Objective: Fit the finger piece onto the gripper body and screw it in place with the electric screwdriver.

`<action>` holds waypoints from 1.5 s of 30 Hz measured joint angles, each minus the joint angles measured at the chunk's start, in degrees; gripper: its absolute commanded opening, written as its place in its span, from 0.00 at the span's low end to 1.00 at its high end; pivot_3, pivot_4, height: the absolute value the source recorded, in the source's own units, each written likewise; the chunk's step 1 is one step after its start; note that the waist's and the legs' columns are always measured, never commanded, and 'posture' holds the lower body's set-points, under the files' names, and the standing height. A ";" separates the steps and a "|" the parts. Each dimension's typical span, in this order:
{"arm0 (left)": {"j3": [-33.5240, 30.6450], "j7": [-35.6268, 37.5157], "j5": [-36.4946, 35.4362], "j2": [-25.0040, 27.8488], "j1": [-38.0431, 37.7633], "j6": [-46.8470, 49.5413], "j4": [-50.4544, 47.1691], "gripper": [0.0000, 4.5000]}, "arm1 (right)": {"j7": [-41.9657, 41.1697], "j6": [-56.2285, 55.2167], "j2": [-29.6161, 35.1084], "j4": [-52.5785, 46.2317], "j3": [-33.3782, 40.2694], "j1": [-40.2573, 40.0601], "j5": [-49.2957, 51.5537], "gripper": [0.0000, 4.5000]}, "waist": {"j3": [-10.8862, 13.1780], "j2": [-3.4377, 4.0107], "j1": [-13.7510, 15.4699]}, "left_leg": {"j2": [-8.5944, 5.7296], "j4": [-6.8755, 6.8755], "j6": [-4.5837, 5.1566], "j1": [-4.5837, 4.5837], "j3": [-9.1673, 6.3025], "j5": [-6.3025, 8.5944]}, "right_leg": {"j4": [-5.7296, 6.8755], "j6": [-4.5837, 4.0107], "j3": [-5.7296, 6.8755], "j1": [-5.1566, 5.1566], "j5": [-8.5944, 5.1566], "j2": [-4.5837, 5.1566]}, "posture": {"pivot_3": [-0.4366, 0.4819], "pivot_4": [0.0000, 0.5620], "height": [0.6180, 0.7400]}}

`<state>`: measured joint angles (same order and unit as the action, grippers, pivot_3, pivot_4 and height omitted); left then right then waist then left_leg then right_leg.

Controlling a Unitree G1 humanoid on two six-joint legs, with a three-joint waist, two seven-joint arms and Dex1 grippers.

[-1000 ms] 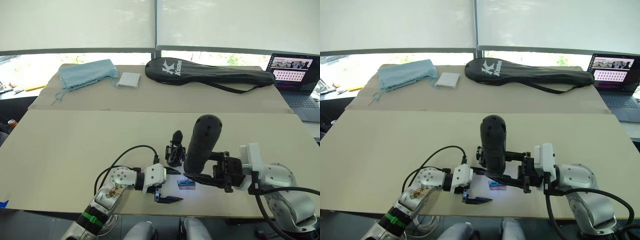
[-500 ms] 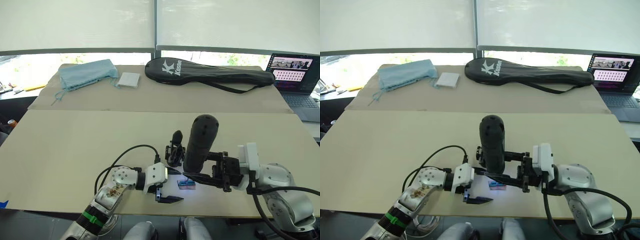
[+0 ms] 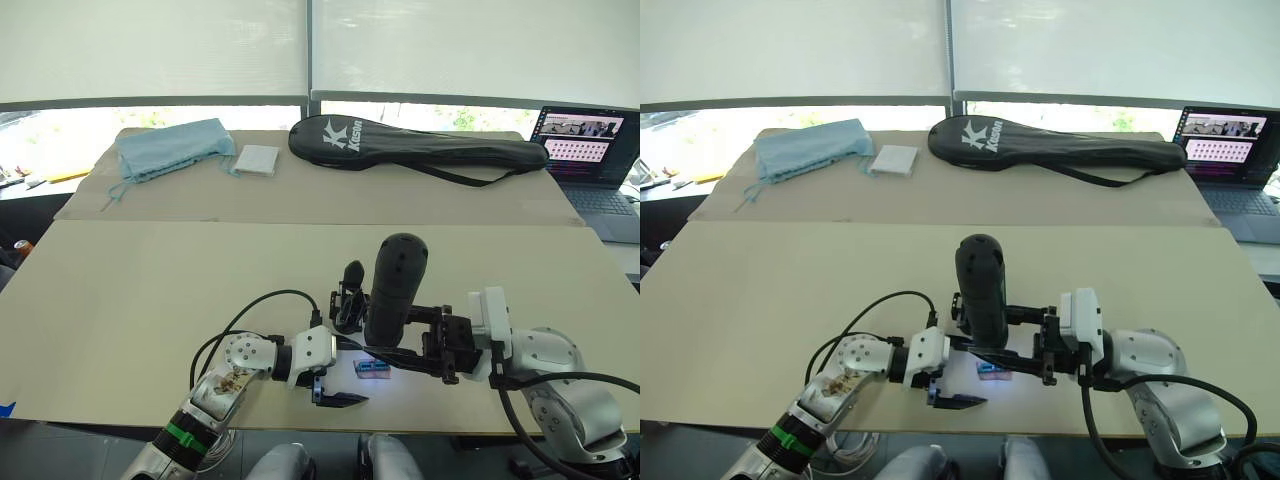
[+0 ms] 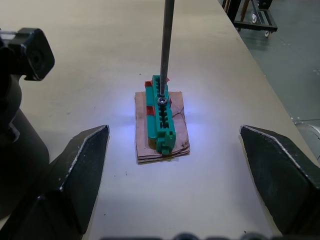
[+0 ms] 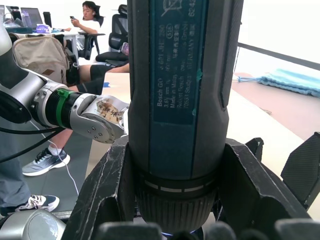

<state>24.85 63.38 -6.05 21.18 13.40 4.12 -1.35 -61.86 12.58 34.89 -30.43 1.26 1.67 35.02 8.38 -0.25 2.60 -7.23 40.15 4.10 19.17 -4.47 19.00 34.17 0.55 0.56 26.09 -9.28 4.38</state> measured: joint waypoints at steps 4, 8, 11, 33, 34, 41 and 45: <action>0.05 -0.11 0.02 -0.02 0.00 -0.10 0.05 0.98 | -0.02 0.00 -0.10 0.10 -0.02 0.00 0.00 0.42 | 0.00 0.00 0.00 | 0.00 0.00 0.00 0.00 0.00 0.00 | 0.00 0.00 0.00 0.00 0.00 0.00 | 0.48 0.27 1.00; 0.07 -0.20 0.01 -0.04 0.00 -0.17 0.13 0.98 | -0.08 -0.01 -0.10 0.13 -0.03 0.00 0.00 0.42 | 0.00 0.00 0.00 | 0.00 0.01 0.00 0.00 0.00 0.00 | 0.01 0.00 0.00 0.00 0.00 0.00 | 0.48 0.27 1.00; 0.07 -0.23 -0.02 -0.04 0.00 -0.22 0.23 0.98 | -0.18 -0.02 -0.10 0.25 -0.03 0.00 0.00 0.42 | 0.00 0.00 -0.01 | 0.00 0.02 0.00 0.00 0.00 0.00 | 0.01 0.00 0.00 0.00 0.00 0.00 | 0.48 0.27 1.00; 0.11 -0.98 -0.07 0.03 -0.22 -0.21 0.09 0.98 | -0.42 -0.02 -0.49 0.75 -0.57 0.37 -0.13 0.42 | -0.01 0.01 -0.06 | 0.00 0.03 0.00 -0.01 0.00 0.00 | 0.02 0.00 0.00 -0.01 0.00 0.00 | 0.48 0.27 1.00; 0.11 -0.99 -0.07 0.03 -0.22 -0.21 0.09 0.98 | -0.42 -0.02 -0.51 0.84 -0.63 0.44 -0.17 0.42 | -0.01 0.01 -0.07 | 0.00 0.03 0.00 -0.01 0.00 0.00 | 0.02 0.00 0.00 -0.01 0.00 0.00 | 0.48 0.27 1.00; 0.10 -1.10 -0.08 0.08 -0.25 -0.21 0.06 0.98 | -0.44 -0.02 -0.51 1.42 -0.67 1.47 -0.50 0.42 | -0.01 0.01 -0.10 | 0.00 0.04 0.00 -0.01 0.00 0.00 | 0.03 0.00 0.00 -0.01 0.00 0.00 | 0.48 0.27 1.00; 0.10 -1.14 -0.09 0.09 -0.27 -0.19 0.02 0.98 | -0.44 -0.02 -0.49 1.42 -0.67 1.50 -0.50 0.42 | -0.01 0.01 -0.11 | 0.00 0.04 0.00 -0.01 0.00 0.00 | 0.03 0.00 -0.01 -0.01 0.00 0.00 | 0.48 0.27 1.00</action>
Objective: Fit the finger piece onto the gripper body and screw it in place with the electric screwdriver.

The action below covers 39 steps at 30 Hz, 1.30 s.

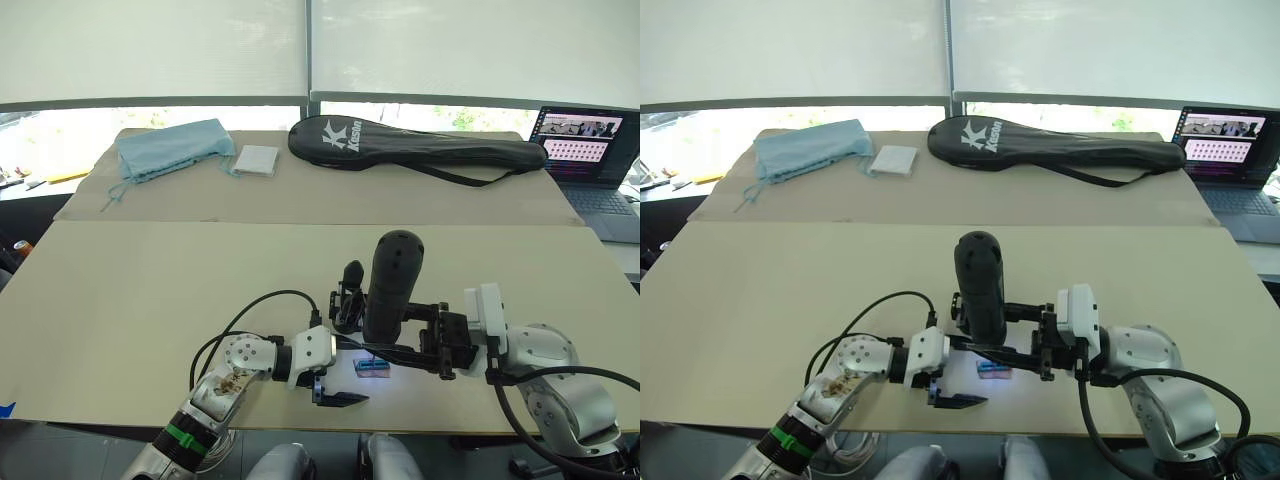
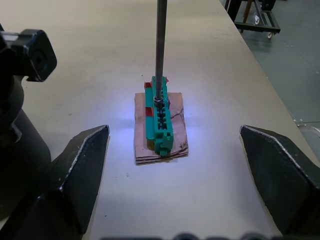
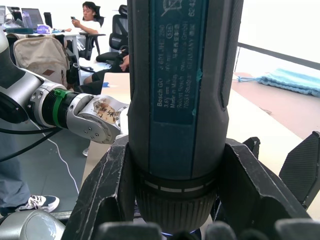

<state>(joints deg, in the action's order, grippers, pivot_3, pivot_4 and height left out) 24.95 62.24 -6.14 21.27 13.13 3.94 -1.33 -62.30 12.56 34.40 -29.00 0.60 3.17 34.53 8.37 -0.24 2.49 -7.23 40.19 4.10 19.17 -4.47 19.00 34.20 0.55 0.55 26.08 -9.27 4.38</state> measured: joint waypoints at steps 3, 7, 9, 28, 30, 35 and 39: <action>0.00 -0.03 0.00 0.03 -0.01 0.05 -0.06 0.98 | 0.00 0.00 0.02 0.00 0.00 0.00 0.00 0.42 | 0.00 0.00 -0.02 | 0.00 0.00 0.00 0.00 0.00 0.00 | 0.01 0.00 0.00 0.00 0.00 0.00 | 0.48 0.27 1.00; 0.01 -0.08 0.00 0.07 -0.01 0.15 -0.14 0.98 | 0.00 0.00 0.04 0.00 0.00 -0.01 0.00 0.42 | 0.00 0.00 -0.02 | 0.00 0.00 0.00 0.00 0.00 0.00 | 0.00 0.00 0.00 0.00 0.00 0.00 | 0.48 0.27 1.00; 0.01 -0.09 0.00 0.10 -0.01 0.25 -0.18 0.98 | 0.02 0.00 0.04 0.00 0.00 -0.02 0.00 0.42 | 0.00 0.00 -0.04 | 0.00 0.00 0.00 0.00 0.00 0.00 | 0.01 0.00 0.00 0.00 0.00 0.00 | 0.48 0.27 1.00; 0.00 -0.30 -0.04 0.12 -0.01 1.59 -0.66 0.98 | 1.18 -0.02 0.03 -0.12 -1.23 0.03 -1.48 0.42 | -0.03 0.01 -0.08 | 0.00 0.01 0.00 -0.04 0.00 0.00 | 0.02 0.00 0.01 -0.03 0.00 -0.01 | 0.48 0.27 1.00; 0.01 -0.32 -0.04 0.12 -0.02 1.64 -0.65 0.98 | 1.21 -0.08 0.03 -0.22 -1.55 0.06 -1.65 0.42 | -0.05 0.00 -0.08 | 0.01 0.00 0.00 -0.06 0.00 0.00 | 0.02 0.00 0.00 -0.05 0.00 0.00 | 0.48 0.27 1.00; -0.11 -0.34 -0.36 0.15 -0.12 1.65 -0.58 0.98 | 1.15 -0.16 0.09 -0.33 -1.92 0.06 -1.73 0.42 | -0.07 0.00 -0.15 | 0.01 0.00 0.00 -0.08 0.00 0.00 | 0.02 0.00 0.00 -0.07 0.00 -0.01 | 0.48 0.27 1.00; -0.16 -0.36 -0.64 0.19 -0.17 1.61 -0.50 0.98 | 1.14 -0.31 0.12 -0.34 -1.97 0.05 -1.79 0.42 | -0.07 0.00 -0.19 | 0.01 0.00 0.00 -0.09 0.00 0.00 | 0.02 0.00 0.00 -0.07 0.00 -0.01 | 0.48 0.27 1.00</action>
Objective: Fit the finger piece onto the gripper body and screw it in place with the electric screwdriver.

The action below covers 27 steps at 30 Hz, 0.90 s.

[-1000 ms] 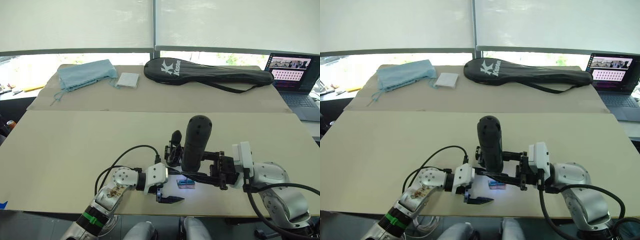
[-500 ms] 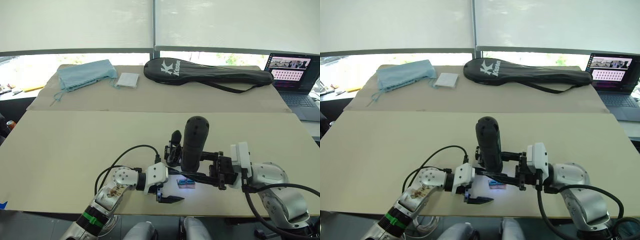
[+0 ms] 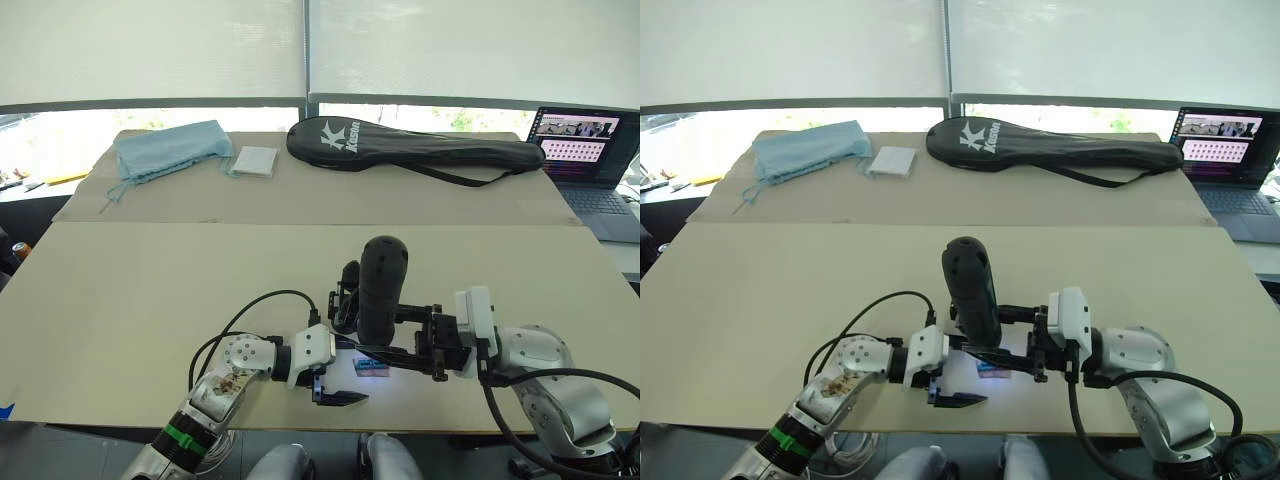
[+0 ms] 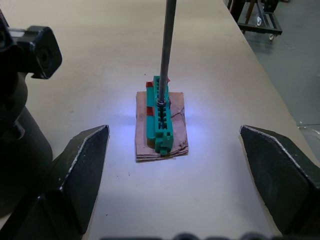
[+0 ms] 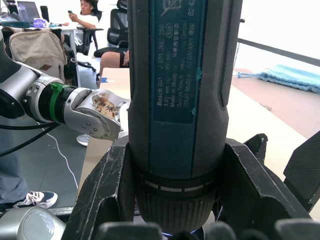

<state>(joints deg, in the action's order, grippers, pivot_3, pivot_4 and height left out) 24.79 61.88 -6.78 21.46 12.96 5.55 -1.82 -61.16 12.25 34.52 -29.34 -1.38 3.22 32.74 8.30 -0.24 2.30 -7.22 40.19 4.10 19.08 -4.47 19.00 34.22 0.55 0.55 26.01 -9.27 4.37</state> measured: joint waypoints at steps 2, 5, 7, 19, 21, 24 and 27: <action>-0.03 -0.03 -0.07 0.00 -0.04 -0.02 0.01 0.98 | 0.01 -0.28 0.00 0.00 -0.04 -0.03 -0.10 0.42 | 0.00 0.00 -0.01 | 0.00 0.00 0.00 0.00 0.00 0.00 | 0.00 0.00 0.00 0.00 0.00 0.00 | 0.48 0.27 1.00; -0.11 -0.06 -0.21 0.00 -0.13 -0.03 0.01 0.98 | -0.01 -0.55 0.01 0.00 -0.06 -0.13 -0.21 0.42 | 0.00 0.00 -0.02 | 0.00 0.00 0.00 0.00 0.00 0.00 | 0.00 0.00 0.00 0.00 0.00 0.00 | 0.48 0.27 1.00; -0.16 -0.08 -0.26 0.00 -0.17 -0.04 0.02 0.98 | -0.03 -0.58 0.02 0.00 -0.06 -0.15 -0.21 0.42 | 0.00 0.00 -0.03 | 0.00 0.00 0.00 -0.01 0.00 0.00 | 0.00 0.00 0.00 0.00 0.00 -0.01 | 0.48 0.27 1.00; -1.06 0.08 -0.76 0.08 -0.54 -0.31 0.00 0.98 | -0.47 -0.57 0.25 0.08 0.14 -0.10 0.93 0.42 | 0.00 0.00 -0.14 | 0.01 -0.01 0.00 0.01 0.00 0.00 | 0.01 0.00 0.00 0.04 0.00 -0.01 | 0.48 0.27 1.00; -1.25 0.39 -1.56 0.40 -0.67 -0.34 0.02 0.98 | -0.43 -0.52 0.21 0.08 0.16 0.08 1.55 0.42 | 0.00 0.00 -0.16 | 0.01 -0.01 0.00 0.02 0.00 0.00 | 0.02 0.00 0.00 0.06 0.00 -0.01 | 0.48 0.27 1.00; -1.36 1.56 -2.55 1.06 -0.99 -0.32 -0.14 0.98 | -0.44 -0.46 0.24 0.07 0.30 0.36 2.50 0.42 | 0.00 0.00 -0.33 | 0.02 -0.02 0.00 0.02 0.00 0.00 | 0.02 -0.01 0.00 0.07 0.00 -0.03 | 0.48 0.27 1.00; -1.59 2.68 -3.78 1.87 -1.46 -0.38 -0.39 0.98 | -0.38 -0.43 0.39 0.07 0.39 0.51 3.05 0.42 | 0.00 0.00 -0.48 | 0.03 -0.02 0.00 0.02 0.00 0.00 | 0.02 -0.01 0.00 0.07 0.00 -0.03 | 0.48 0.27 1.00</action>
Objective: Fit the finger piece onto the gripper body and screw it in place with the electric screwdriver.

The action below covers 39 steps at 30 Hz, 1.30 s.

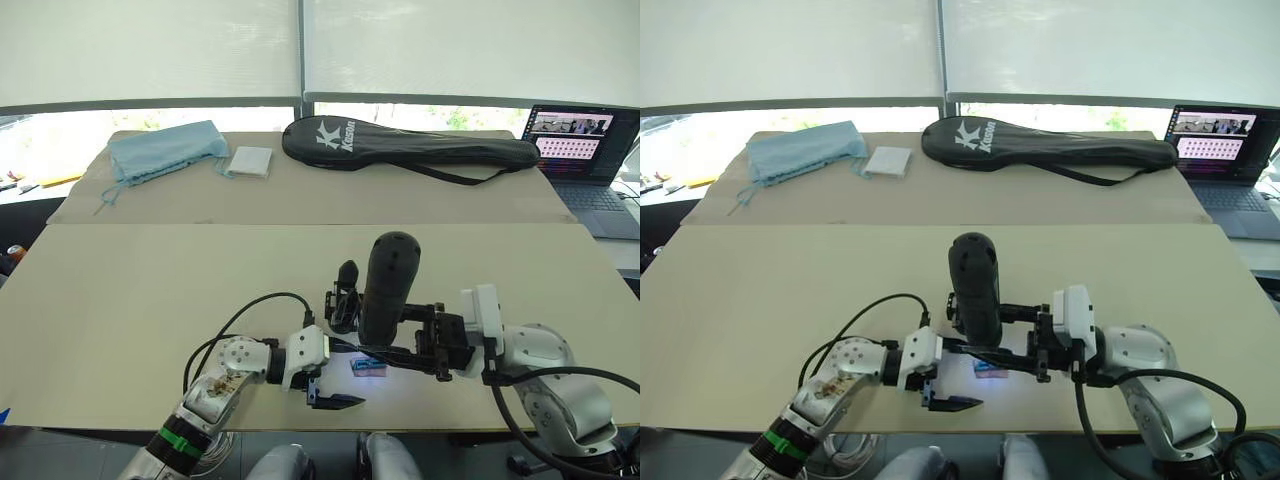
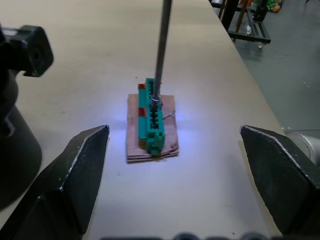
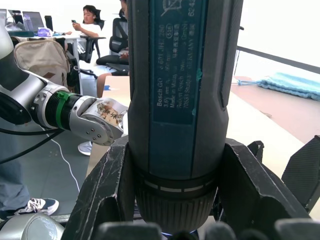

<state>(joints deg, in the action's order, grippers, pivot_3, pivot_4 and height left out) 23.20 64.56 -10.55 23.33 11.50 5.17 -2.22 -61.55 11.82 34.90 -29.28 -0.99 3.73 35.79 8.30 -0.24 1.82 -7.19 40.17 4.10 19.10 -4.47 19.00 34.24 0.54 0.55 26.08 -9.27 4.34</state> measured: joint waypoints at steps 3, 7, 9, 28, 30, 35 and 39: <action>-0.69 1.00 -1.15 0.78 -0.39 -0.36 0.01 0.98 | 0.28 0.27 0.41 -0.17 0.29 0.09 0.78 0.42 | 0.00 0.00 -0.31 | 0.00 0.00 0.00 0.01 0.00 0.00 | 0.01 0.00 0.00 0.01 0.00 0.00 | 0.48 0.27 1.00; -2.48 2.88 -3.22 2.68 -1.48 -1.56 0.19 0.98 | 0.47 1.06 0.81 -0.79 1.34 0.69 1.86 0.42 | 0.00 0.00 -0.87 | 0.01 0.00 -0.02 0.03 0.00 -0.01 | 0.04 -0.03 0.00 0.06 0.02 -0.01 | 0.48 0.27 1.00; -3.45 3.76 -4.19 3.46 -2.14 -2.17 0.38 0.98 | 0.65 1.15 1.24 -1.23 1.77 1.60 2.71 0.42 | 0.01 0.00 -1.07 | 0.01 0.00 -0.03 0.03 0.00 -0.02 | 0.05 -0.04 0.00 0.07 0.02 -0.01 | 0.48 0.27 1.00; -16.23 7.84 -19.11 7.94 -5.95 1.43 -4.59 0.98 | 6.64 9.15 5.88 -8.62 6.58 8.32 13.32 0.42 | 0.07 -0.01 -1.04 | 0.00 0.00 -0.02 0.13 0.00 -0.01 | 0.01 -0.05 0.05 0.14 0.03 0.01 | 0.48 0.27 1.00; -17.73 6.73 -20.15 7.90 -5.72 2.28 -5.26 0.98 | 7.35 9.98 6.60 -9.46 7.21 9.15 14.90 0.42 | 0.07 -0.01 -1.03 | 0.01 0.00 -0.02 0.13 0.00 -0.01 | 0.00 -0.06 0.04 0.13 0.03 0.01 | 0.48 0.27 1.00; -21.07 2.65 -23.65 7.33 -4.92 6.63 -7.88 0.98 | 8.37 11.64 8.35 -10.38 9.20 10.47 17.79 0.42 | 0.07 -0.02 -1.01 | 0.00 0.01 -0.02 0.13 0.00 -0.01 | 0.00 -0.05 0.05 0.12 0.03 0.01 | 0.48 0.27 1.00; -21.14 0.74 -21.33 6.74 -3.18 5.77 -7.08 0.98 | 8.97 12.32 9.58 -10.73 10.87 11.73 19.96 0.42 | 0.07 -0.02 -0.96 | 0.00 0.00 -0.02 0.12 0.00 -0.01 | -0.01 -0.06 0.05 0.11 0.04 0.01 | 0.48 0.27 1.00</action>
<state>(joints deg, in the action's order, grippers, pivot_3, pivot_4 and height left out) 2.06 65.31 -31.89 30.07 8.32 10.94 -9.30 -52.57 24.14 44.49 -40.00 9.88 15.46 55.75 8.38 -0.26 0.86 -7.18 40.17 4.08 19.22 -4.47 18.99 34.23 0.47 0.60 26.19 -9.23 4.35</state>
